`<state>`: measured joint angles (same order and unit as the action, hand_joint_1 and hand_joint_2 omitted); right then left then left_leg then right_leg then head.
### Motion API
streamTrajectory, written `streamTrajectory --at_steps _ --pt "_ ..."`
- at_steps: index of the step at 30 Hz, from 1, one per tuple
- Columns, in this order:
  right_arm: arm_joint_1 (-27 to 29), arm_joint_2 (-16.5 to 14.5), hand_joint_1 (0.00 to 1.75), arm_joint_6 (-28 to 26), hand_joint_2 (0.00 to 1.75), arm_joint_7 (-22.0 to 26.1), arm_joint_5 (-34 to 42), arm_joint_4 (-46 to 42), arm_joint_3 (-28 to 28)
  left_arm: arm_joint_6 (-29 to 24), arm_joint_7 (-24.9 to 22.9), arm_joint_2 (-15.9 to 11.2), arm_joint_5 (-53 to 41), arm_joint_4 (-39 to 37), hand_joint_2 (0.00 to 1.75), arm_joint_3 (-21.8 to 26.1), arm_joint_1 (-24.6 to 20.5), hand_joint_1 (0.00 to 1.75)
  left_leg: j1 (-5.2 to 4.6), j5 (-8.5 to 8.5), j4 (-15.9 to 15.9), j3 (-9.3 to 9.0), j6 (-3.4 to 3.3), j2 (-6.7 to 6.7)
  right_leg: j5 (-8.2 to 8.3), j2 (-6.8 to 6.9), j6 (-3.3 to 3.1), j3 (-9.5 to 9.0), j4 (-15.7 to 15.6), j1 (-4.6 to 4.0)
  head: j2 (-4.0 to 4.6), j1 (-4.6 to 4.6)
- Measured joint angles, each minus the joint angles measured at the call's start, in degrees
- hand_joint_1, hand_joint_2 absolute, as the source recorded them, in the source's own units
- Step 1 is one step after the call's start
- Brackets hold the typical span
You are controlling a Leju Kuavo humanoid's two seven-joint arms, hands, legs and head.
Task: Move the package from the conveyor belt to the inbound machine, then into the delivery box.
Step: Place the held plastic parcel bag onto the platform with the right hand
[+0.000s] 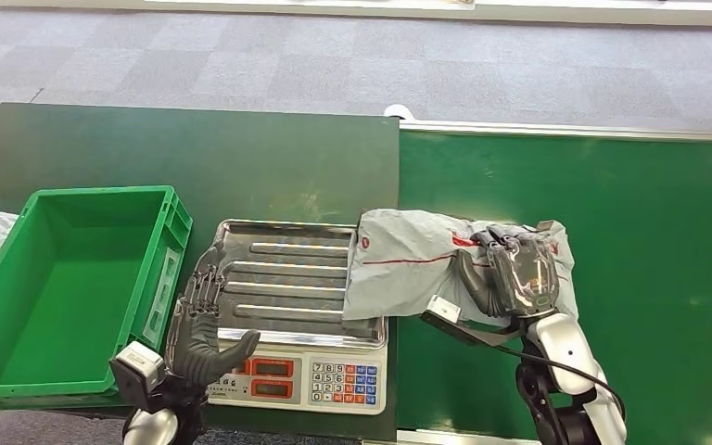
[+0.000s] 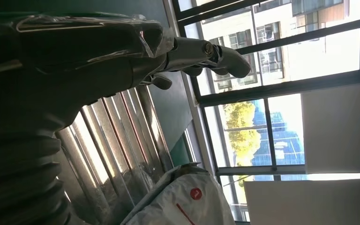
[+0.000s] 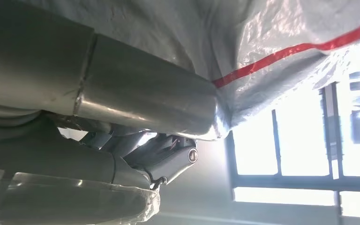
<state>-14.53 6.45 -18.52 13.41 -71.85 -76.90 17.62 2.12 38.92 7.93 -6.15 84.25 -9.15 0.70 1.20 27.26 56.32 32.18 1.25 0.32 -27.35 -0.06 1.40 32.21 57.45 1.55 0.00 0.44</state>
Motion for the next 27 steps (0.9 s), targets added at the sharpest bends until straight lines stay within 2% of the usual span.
streamTrajectory --at_steps 12,27 --pt "-7.15 -1.24 1.75 2.26 0.0 3.06 6.35 8.5 8.86 0.95 0.24 0.0 0.86 -4.64 1.75 -2.68 -3.99 0.0 0.0 0.0 0.0 0.05 0.0 0.02 0.0 0.0 0.0 0.03 0.01 0.0 0.0 0.0" --pt "-14.53 -7.39 1.75 4.92 0.0 5.6 7.87 25.06 21.94 0.79 0.21 -0.24 2.17 -8.38 1.75 -5.22 -6.85 0.0 0.01 -0.01 0.0 0.03 0.01 -0.02 0.0 -0.02 -0.01 0.06 0.03 -0.01 0.0 -0.01"
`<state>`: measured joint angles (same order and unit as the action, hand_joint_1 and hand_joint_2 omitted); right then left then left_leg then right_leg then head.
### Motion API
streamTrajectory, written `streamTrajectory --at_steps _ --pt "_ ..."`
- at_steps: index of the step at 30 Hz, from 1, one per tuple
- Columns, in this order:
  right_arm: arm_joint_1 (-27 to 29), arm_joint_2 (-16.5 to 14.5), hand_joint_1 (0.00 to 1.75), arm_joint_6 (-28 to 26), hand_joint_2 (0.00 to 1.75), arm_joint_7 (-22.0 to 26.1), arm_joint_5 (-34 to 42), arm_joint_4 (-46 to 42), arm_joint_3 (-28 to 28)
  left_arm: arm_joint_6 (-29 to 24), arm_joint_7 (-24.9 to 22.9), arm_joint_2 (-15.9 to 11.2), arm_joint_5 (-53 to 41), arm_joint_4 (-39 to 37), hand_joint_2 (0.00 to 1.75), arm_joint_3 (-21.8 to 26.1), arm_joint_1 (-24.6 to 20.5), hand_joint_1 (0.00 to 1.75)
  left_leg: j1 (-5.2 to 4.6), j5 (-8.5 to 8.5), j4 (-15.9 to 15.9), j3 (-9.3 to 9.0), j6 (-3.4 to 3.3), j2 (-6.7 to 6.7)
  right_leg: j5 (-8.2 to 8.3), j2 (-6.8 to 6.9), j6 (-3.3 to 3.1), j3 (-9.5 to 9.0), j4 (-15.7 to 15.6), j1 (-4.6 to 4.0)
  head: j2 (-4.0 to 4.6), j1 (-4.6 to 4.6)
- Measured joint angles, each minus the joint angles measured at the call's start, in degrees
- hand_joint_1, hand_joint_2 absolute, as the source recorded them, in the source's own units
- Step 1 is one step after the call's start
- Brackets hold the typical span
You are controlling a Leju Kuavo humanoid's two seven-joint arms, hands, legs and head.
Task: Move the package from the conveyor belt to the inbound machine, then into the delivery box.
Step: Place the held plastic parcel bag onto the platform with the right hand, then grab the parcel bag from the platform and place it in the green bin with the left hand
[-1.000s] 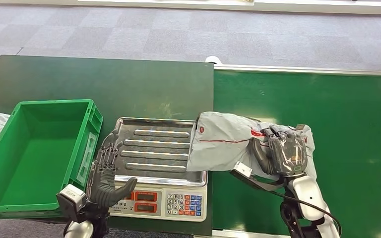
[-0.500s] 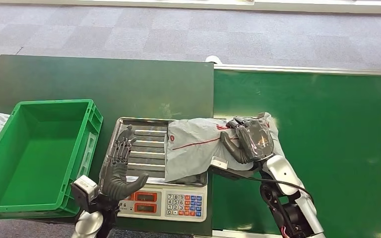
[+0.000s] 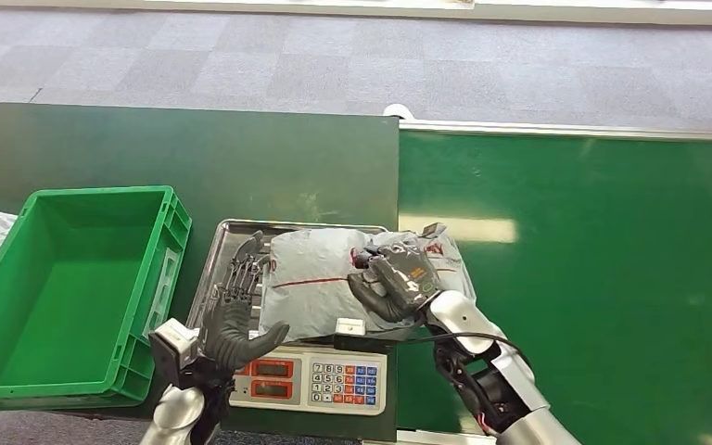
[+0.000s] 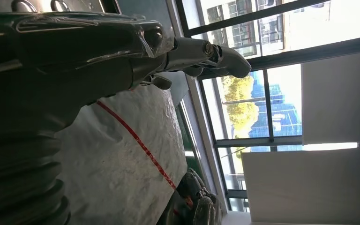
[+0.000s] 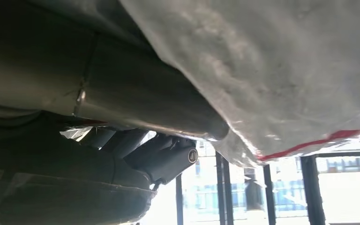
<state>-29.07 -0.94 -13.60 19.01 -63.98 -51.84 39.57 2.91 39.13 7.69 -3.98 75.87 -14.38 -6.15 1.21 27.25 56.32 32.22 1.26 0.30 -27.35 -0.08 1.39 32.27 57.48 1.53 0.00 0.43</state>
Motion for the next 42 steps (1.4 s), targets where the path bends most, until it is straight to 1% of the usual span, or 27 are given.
streamTrajectory --at_steps 7,8,9,10,12,13,14,15,16,21,27,29,31,34,39,42 --pt "-4.8 -4.69 1.75 -1.66 0.0 0.47 1.29 6.75 6.09 -1.03 -0.35 -0.11 1.48 -1.43 1.75 -1.14 -1.95 0.0 0.05 -0.03 0.0 -0.02 0.01 0.01 0.01 -0.01 -0.02 -0.01 0.02 -0.05 0.0 0.0" --pt "-5.16 -5.18 1.72 -2.03 0.0 0.63 1.8 7.24 6.61 -1.19 -0.35 -0.16 1.65 -1.55 1.75 -1.22 -1.96 0.0 0.05 -0.03 0.0 -0.02 0.01 0.01 0.01 -0.01 -0.02 -0.01 0.02 -0.05 0.0 0.0" --pt "-5.43 -5.61 1.63 -2.33 0.0 0.8 2.4 7.6 7.05 -1.36 -0.36 -0.2 1.79 -1.66 1.75 -1.31 -1.96 0.0 0.05 -0.02 0.0 -0.01 0.01 0.01 0.01 -0.01 -0.01 -0.01 0.02 -0.05 0.0 0.0" --pt "-5.61 -5.97 1.36 -2.52 0.0 0.97 3.03 7.82 7.41 -1.51 -0.35 -0.25 1.89 -1.76 1.75 -1.38 -1.96 0.0 0.05 -0.02 0.0 0.0 0.01 0.01 0.01 -0.01 -0.01 -0.01 0.02 -0.05 0.0 -0.01" --pt "-5.83 -6.52 0.62 -2.67 0.0 1.07 4.08 7.99 7.98 -1.69 -0.33 -0.34 2.0 -1.91 1.75 -1.53 -1.95 0.0 0.04 -0.02 0.0 0.01 0.01 0.02 0.01 -0.01 -0.01 0.0 0.02 -0.04 0.0 -0.01" --pt "-5.88 -6.68 0.28 -2.67 0.0 1.04 4.5 8.02 8.18 -1.71 -0.31 -0.4 2.1 -1.94 1.75 -1.62 -1.94 0.0 0.04 -0.02 0.0 0.02 0.01 0.02 0.01 0.0 -0.01 0.0 0.01 -0.04 0.0 -0.01" --pt "-5.91 -6.78 0.12 -2.67 0.0 1.0 4.91 8.03 8.34 -1.72 -0.28 -0.46 2.22 -1.95 1.75 -1.7 -1.92 0.0 0.04 -0.01 0.0 0.02 0.01 0.02 0.01 0.0 -0.01 0.0 0.01 -0.04 0.0 -0.01" --pt "-5.91 -6.79 0.04 -2.68 0.0 0.95 5.3 8.04 8.46 -1.73 -0.25 -0.51 2.34 -1.95 1.75 -1.76 -1.89 0.0 0.04 -0.01 0.0 0.02 0.01 0.02 0.01 0.0 -0.01 0.0 0.01 -0.04 0.0 -0.01" --pt "-5.86 -6.75 0.0 -2.68 0.0 0.91 5.8 8.03 8.53 -1.73 -0.23 -0.55 2.44 -1.95 1.75 -1.79 -1.83 0.0 0.04 -0.01 0.0 0.02 0.01 0.02 0.01 0.0 -0.01 0.0 0.0 -0.04 0.0 -0.01" --pt "-3.96 -5.89 0.0 -2.6 0.0 1.32 10.08 6.78 8.04 -1.73 -0.21 -0.68 2.43 -1.93 1.75 -1.8 -0.89 0.0 0.04 -0.01 0.0 0.01 0.01 0.03 0.01 0.0 -0.01 0.0 0.0 -0.04 0.0 -0.01" --pt "-0.12 -4.6 0.0 -0.98 0.0 3.9 16.35 2.56 5.15 -1.68 -0.11 -0.8 2.25 -1.93 1.75 -1.8 -0.05 0.0 0.04 -0.01 0.0 0.01 0.01 0.02 0.01 0.0 -0.01 0.02 0.0 -0.04 0.0 0.0" --pt "0.8 -4.33 0.0 0.05 0.87 4.63 17.96 1.17 4.33 -1.67 -0.11 -0.86 2.18 -1.93 1.75 -1.8 0.01 0.0 0.04 -0.01 0.0 0.01 0.01 0.02 0.01 0.0 -0.01 0.02 0.0 -0.04 0.0 0.01" --pt "2.34 -4.16 0.0 3.01 1.75 6.6 22.59 -1.05 3.01 -1.67 -0.1 -0.92 2.02 -1.93 1.75 -1.79 0.06 0.0 0.04 -0.01 0.0 0.02 0.01 0.03 0.0 0.01 -0.01 0.02 0.0 -0.04 0.0 0.0" --pt "5.89 -3.82 0.0 8.94 1.75 9.96 30.96 -6.66 0.04 -1.79 0.17 -1.07 1.8 -1.92 1.75 -1.78 0.27 0.0 0.04 -0.01 0.0 0.02 0.01 0.04 0.0 0.01 -0.01 0.02 0.0 -0.04 0.0 0.0" --pt "11.26 -3.24 0.0 15.64 1.75 12.07 38.57 -15.76 -4.29 -2.27 0.41 -1.17 1.75 -1.48 1.75 -1.75 1.14 0.0 0.04 0.01 0.0 0.04 0.01 0.02 0.0 0.01 -0.01 0.04 -0.01 -0.04 0.0 -0.01" --pt "13.49 -3.17 0.0 17.89 1.75 14.17 42.99 -19.57 -6.89 -2.31 0.4 -1.15 1.54 -1.25 1.75 -1.69 1.33 0.0 0.04 0.01 0.0 0.04 0.01 0.03 0.0 0.01 -0.01 0.03 -0.01 -0.04 0.0 -0.01"
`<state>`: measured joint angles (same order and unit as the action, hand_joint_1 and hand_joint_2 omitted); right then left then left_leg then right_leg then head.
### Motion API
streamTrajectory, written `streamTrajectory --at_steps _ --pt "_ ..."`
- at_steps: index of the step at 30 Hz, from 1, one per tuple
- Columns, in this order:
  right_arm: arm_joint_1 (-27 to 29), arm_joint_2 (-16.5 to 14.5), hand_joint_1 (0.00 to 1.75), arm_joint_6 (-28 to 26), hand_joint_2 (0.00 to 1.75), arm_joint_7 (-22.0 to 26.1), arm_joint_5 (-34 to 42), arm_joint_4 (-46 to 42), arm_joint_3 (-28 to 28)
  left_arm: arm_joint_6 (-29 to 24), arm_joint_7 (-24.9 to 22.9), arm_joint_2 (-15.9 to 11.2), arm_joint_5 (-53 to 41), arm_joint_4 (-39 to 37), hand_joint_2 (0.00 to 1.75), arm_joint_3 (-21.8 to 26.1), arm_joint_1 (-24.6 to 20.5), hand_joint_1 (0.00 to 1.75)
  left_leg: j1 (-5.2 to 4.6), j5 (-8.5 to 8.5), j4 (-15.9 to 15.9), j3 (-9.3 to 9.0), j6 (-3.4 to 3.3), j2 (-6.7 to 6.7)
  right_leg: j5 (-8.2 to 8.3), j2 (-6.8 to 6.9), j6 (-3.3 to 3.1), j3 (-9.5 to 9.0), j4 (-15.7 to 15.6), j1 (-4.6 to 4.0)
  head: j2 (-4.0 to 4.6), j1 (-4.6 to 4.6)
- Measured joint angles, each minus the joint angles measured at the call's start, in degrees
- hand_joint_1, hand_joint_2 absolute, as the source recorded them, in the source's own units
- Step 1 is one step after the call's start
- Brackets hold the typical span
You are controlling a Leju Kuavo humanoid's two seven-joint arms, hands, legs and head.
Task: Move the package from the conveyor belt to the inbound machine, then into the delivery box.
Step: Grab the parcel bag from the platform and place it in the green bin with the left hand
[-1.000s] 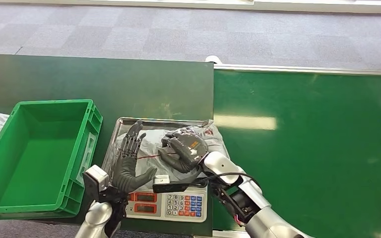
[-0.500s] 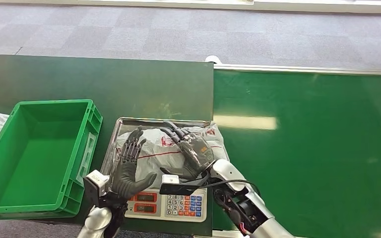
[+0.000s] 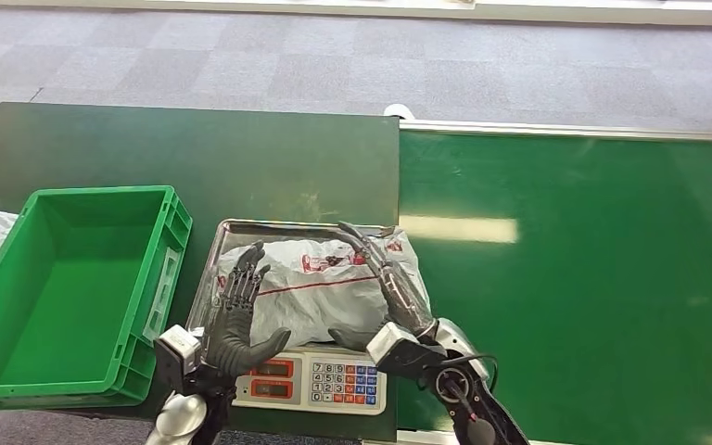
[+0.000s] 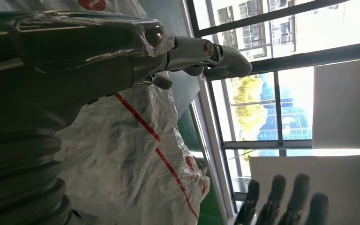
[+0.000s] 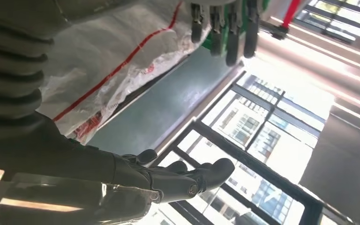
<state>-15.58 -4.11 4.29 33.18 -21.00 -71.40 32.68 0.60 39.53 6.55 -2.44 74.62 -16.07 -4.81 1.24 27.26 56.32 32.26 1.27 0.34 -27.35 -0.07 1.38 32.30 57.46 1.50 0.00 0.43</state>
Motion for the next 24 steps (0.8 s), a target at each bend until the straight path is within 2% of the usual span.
streamTrajectory --at_steps 5,12,17,24 --pt "3.54 -0.1 0.0 -0.97 1.75 2.81 2.58 -4.96 -4.71 -0.09 -0.37 0.08 -0.81 0.68 1.75 0.61 0.28 0.0 0.0 0.0 0.0 -0.01 0.0 0.0 0.0 0.0 0.0 -0.02 0.0 0.0 0.0 0.0" --pt "7.98 -0.95 0.0 -3.89 1.75 3.55 2.47 -9.28 -9.67 -0.68 -1.07 0.28 -2.2 1.96 1.75 1.92 0.83 0.0 0.0 0.0 0.0 0.0 0.0 -0.01 0.0 0.0 0.0 0.0 0.0 0.0 0.0 0.0" --pt "10.62 -1.66 0.0 -3.92 1.75 4.15 4.54 -10.05 -12.58 -3.6 -1.14 0.38 -5.49 3.03 1.75 2.4 1.3 0.0 0.0 0.0 0.0 0.0 0.0 -0.01 0.0 0.0 0.0 -0.01 0.0 0.0 0.0 -0.01" --pt "12.58 -2.61 0.0 -2.25 1.75 4.36 6.12 -9.99 -14.95 -9.5 -1.7 0.38 -14.68 4.76 1.75 2.09 1.48 0.0 0.0 0.0 0.0 -0.01 0.0 -0.02 0.0 0.0 0.0 0.0 0.0 0.0 0.0 0.0"
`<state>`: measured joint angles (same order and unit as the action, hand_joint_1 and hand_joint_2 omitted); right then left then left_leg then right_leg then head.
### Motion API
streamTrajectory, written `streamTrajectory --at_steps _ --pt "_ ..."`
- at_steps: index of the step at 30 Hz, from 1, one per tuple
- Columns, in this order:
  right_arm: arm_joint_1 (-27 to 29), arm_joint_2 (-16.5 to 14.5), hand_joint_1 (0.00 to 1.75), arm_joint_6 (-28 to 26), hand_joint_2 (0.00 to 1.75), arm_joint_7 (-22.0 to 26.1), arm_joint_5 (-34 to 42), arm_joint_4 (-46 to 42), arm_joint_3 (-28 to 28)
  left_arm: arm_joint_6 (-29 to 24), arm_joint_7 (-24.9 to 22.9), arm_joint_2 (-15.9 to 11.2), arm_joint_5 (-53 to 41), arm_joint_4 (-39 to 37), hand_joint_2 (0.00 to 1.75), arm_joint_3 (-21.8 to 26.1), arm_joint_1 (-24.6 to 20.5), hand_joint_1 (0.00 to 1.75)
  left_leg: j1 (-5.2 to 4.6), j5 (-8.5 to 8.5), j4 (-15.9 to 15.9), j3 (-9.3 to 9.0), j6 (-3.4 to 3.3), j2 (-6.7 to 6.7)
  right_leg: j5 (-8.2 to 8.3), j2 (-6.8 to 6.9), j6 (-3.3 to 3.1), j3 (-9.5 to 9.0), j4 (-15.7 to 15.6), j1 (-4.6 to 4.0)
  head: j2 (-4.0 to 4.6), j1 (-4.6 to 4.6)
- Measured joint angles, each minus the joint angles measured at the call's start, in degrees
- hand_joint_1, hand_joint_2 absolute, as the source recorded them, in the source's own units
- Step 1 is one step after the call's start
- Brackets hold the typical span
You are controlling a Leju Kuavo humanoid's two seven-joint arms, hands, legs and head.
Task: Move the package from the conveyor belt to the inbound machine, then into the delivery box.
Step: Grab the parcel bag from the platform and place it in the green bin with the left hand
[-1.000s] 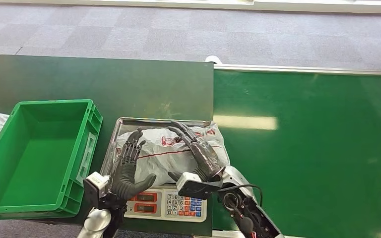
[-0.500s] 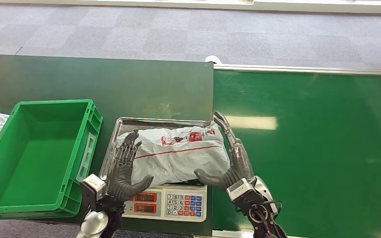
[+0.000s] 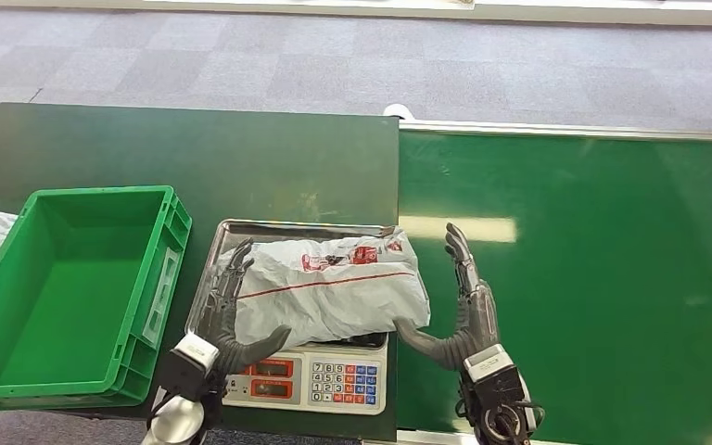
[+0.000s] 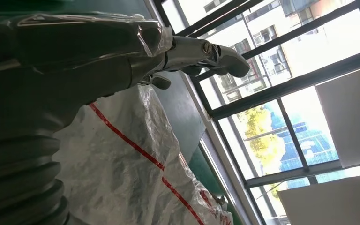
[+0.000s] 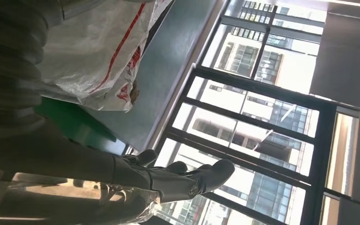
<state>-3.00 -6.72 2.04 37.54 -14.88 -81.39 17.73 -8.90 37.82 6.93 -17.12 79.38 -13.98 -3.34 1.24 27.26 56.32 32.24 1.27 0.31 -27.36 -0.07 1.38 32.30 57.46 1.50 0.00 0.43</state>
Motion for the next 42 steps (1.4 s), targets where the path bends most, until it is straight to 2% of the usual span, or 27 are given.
streamTrajectory --at_steps 8,12,15,18,22,25,34,42 --pt "1.18 -1.38 0.0 0.61 1.75 -0.24 1.8 0.28 -3.13 -7.65 -0.86 -0.32 -11.34 1.29 1.75 -1.79 0.01 0.0 0.0 0.0 0.0 0.0 0.0 0.0 0.0 0.0 0.0 0.0 0.0 0.0 0.0 0.01" --pt "1.96 -1.55 0.0 1.12 1.75 -0.3 2.12 0.28 -4.64 -16.44 -5.44 -0.59 -26.14 1.15 1.75 -2.89 -0.06 0.0 0.0 0.0 0.0 0.01 0.0 0.01 0.0 0.0 0.0 0.0 -0.01 0.0 0.0 0.0" --pt "2.47 -1.73 0.0 1.17 1.75 -0.3 2.12 0.28 -5.6 -17.85 -7.88 -0.74 -31.45 0.47 1.75 -3.79 -0.26 0.0 0.0 0.0 0.0 0.0 0.0 0.0 0.0 0.0 0.0 0.0 -0.01 0.0 0.0 0.01" --pt "2.86 -1.91 0.0 1.26 1.75 -0.3 1.86 0.28 -6.18 -15.59 -9.26 -0.8 -32.14 -0.31 1.75 -4.55 -0.59 0.0 0.0 0.0 0.0 0.0 0.0 0.0 0.0 0.0 0.0 0.0 -0.01 0.0 0.0 0.0" --pt "3.06 -2.0 0.0 1.79 1.75 -0.39 1.43 0.28 -6.67 -7.58 -10.15 -0.93 -29.26 -0.94 1.75 -5.08 -0.8 0.0 0.0 0.0 0.0 0.0 0.0 -0.01 0.0 -0.01 0.0 0.0 -0.01 0.0 0.0 0.01" --pt "3.07 -2.01 0.0 2.37 1.75 -0.49 1.29 0.28 -6.96 -3.67 -10.11 -1.09 -27.61 -1.04 1.75 -5.15 -0.83 0.0 0.0 0.0 0.0 0.0 0.0 0.0 0.0 0.0 0.0 0.01 -0.01 0.0 0.0 0.01" --pt "3.04 -2.4 0.0 3.97 1.75 -1.02 1.09 0.43 -7.53 3.61 -9.51 -1.37 -26.45 -1.69 1.75 -5.27 -1.1 0.0 0.0 0.0 0.0 0.0 0.0 0.0 0.0 0.0 0.0 0.0 -0.01 0.0 0.0 0.01" --pt "3.01 -2.49 0.0 4.85 1.75 -1.02 0.89 0.65 -7.89 4.95 -10.55 -1.39 -28.54 -2.7 1.75 -5.49 -1.29 0.0 0.0 0.0 0.0 0.0 0.0 0.01 0.0 0.0 0.0 -0.01 -0.01 0.0 0.0 0.01"
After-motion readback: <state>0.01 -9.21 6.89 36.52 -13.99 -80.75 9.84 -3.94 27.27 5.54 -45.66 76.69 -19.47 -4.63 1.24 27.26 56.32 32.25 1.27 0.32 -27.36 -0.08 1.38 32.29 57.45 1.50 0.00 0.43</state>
